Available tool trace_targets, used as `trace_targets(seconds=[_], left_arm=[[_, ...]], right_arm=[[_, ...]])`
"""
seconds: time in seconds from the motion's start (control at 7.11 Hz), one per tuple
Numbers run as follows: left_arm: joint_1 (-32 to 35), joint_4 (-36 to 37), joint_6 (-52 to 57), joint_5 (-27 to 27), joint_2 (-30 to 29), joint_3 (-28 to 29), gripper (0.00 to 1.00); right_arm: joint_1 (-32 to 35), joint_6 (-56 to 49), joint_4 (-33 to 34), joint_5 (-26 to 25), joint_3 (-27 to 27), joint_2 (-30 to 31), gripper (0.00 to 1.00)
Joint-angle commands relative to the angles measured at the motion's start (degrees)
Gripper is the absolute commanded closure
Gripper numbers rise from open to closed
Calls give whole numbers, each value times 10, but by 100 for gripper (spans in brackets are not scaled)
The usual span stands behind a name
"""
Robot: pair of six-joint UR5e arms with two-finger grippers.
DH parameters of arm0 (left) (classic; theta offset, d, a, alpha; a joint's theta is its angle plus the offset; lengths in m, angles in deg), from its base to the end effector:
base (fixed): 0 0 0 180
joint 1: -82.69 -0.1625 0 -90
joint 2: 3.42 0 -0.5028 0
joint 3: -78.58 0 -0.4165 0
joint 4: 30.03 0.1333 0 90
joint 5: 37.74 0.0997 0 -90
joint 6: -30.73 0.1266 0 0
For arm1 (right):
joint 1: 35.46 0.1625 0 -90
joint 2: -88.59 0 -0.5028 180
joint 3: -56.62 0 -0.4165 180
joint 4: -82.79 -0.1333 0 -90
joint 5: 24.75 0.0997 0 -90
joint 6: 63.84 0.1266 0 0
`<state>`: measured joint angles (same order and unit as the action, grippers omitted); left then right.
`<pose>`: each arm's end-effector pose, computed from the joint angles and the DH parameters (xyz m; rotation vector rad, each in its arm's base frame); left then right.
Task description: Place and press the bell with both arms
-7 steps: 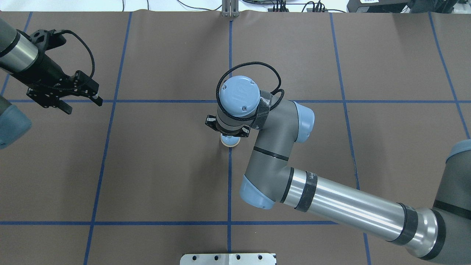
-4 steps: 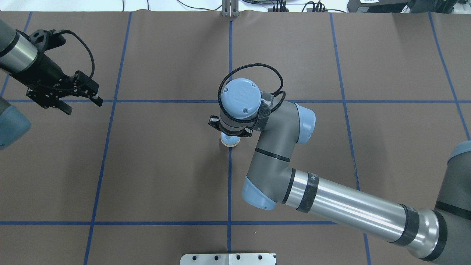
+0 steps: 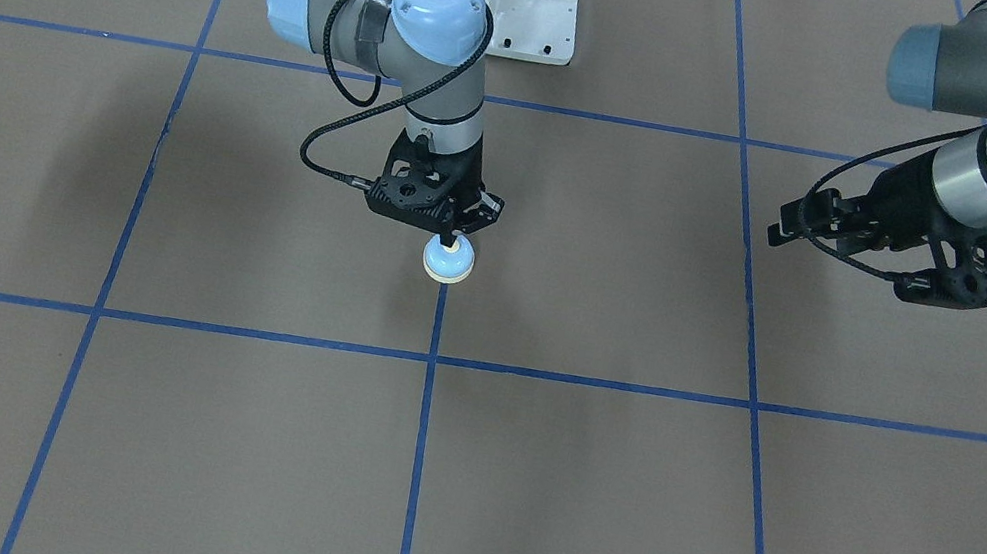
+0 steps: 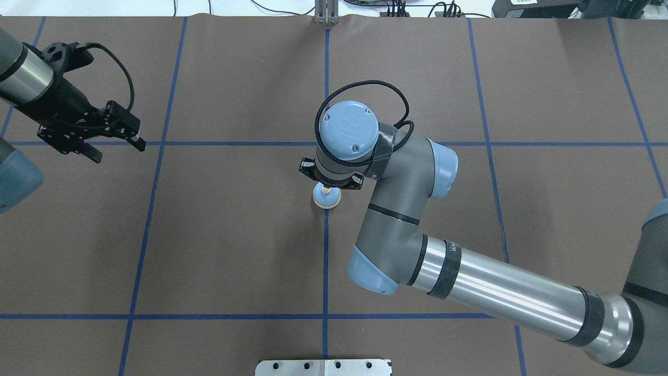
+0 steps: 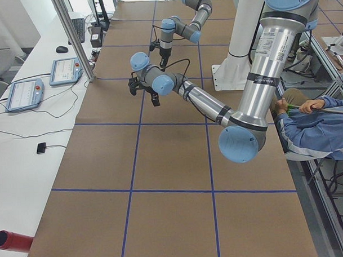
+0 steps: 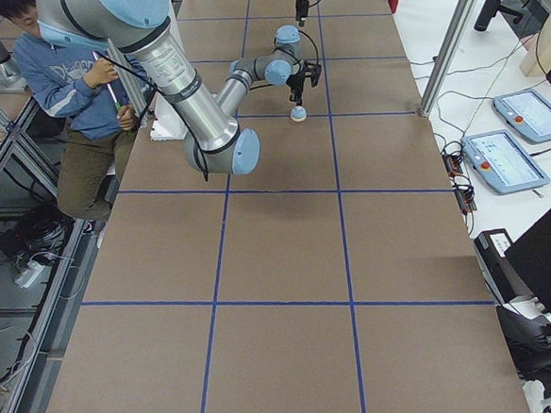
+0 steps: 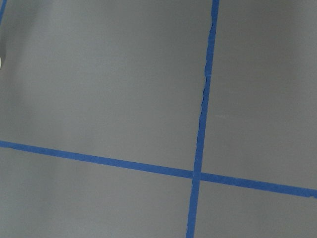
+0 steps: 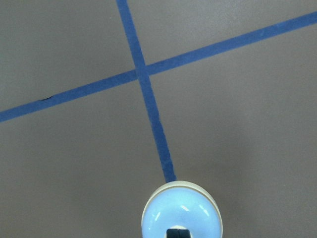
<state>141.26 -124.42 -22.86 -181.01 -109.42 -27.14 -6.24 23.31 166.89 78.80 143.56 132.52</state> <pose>0.2951 -0.5440 0.4292 -0.1758 1.0521 -0.0566 -0.6694 -0.4932 0.2330 0.0215 -0.8817 0.3293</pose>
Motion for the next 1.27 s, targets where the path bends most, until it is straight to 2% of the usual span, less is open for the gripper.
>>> trace_targets(seconds=[0.0,0.14,0.28,0.56,0.84,0.99,1.13], left_arm=[[0,0,1,0,0,1,1],[1,0,1,1,-1,0,1],[3,-1,2,2,-1,0,1],[26,-2,35,4,16,-8,1],[72,-2,145,4,85,-33,1],[100,-3,189,6,121,-44,1],[136,-3,260,7,154,-46,1]], right_arm=[[18,-28,19,11,86,68,100],[43,-65,20,32,143,124,100],[83,-107,22,77,199,182,100],[170,-214,21,152,250,281,100],[278,-354,19,237,253,357,63],[341,-450,17,282,253,401,26],[404,-525,15,299,254,454,0]])
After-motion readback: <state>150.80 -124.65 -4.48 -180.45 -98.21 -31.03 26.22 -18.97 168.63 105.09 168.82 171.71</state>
